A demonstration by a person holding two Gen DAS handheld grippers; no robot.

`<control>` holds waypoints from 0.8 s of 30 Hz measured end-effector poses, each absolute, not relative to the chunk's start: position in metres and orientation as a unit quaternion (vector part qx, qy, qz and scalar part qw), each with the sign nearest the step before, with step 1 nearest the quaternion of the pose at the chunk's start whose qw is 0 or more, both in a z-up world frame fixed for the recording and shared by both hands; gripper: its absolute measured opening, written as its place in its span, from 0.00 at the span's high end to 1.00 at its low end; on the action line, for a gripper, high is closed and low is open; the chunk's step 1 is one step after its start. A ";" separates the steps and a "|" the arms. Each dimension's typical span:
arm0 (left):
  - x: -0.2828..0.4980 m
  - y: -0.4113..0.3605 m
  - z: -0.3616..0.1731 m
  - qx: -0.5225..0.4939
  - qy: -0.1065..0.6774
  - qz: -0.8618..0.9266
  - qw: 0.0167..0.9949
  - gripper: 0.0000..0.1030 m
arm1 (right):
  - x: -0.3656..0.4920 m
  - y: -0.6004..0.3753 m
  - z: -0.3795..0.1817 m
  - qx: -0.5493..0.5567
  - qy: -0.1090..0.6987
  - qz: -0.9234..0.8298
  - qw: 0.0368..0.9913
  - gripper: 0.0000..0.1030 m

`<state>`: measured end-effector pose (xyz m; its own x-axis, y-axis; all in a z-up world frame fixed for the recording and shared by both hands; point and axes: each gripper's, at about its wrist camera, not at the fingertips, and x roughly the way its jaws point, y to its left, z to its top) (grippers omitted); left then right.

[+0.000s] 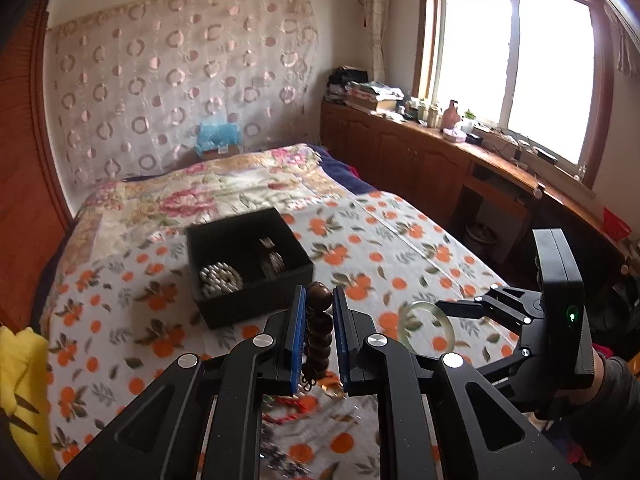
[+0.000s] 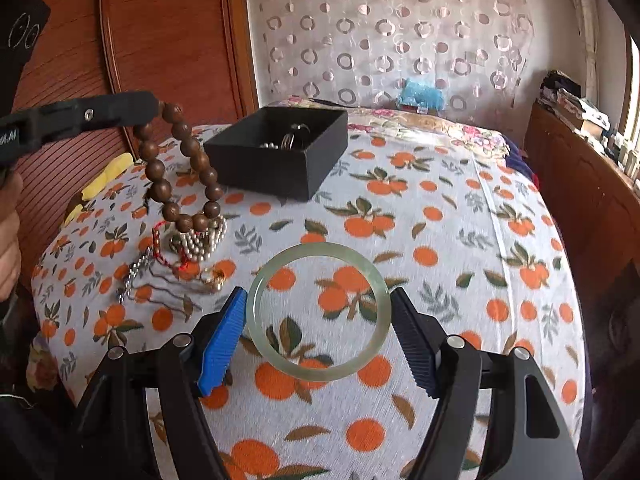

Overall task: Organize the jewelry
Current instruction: 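Drop the bead bracelet into the black box with the left tool while the right tool holds the jade bangle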

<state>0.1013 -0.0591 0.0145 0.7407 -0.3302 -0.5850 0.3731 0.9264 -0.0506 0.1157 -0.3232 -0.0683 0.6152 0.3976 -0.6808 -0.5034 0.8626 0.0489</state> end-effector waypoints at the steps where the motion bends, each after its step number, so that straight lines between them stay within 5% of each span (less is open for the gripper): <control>1: 0.103 -0.057 0.018 0.035 0.303 -0.185 0.934 0.88 | 0.118 -0.322 -0.066 -0.074 0.358 0.253 0.896 0.28; 24: 0.206 -0.023 0.035 0.035 0.299 -0.141 0.943 0.88 | 0.196 -0.280 -0.017 -0.105 0.319 0.286 0.897 0.28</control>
<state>0.2062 -0.0230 0.0354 0.7814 -0.2451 -0.5739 0.2869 0.9578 -0.0184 0.1960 -0.2802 -0.0170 0.6320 0.4467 -0.6333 -0.5806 0.8142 -0.0052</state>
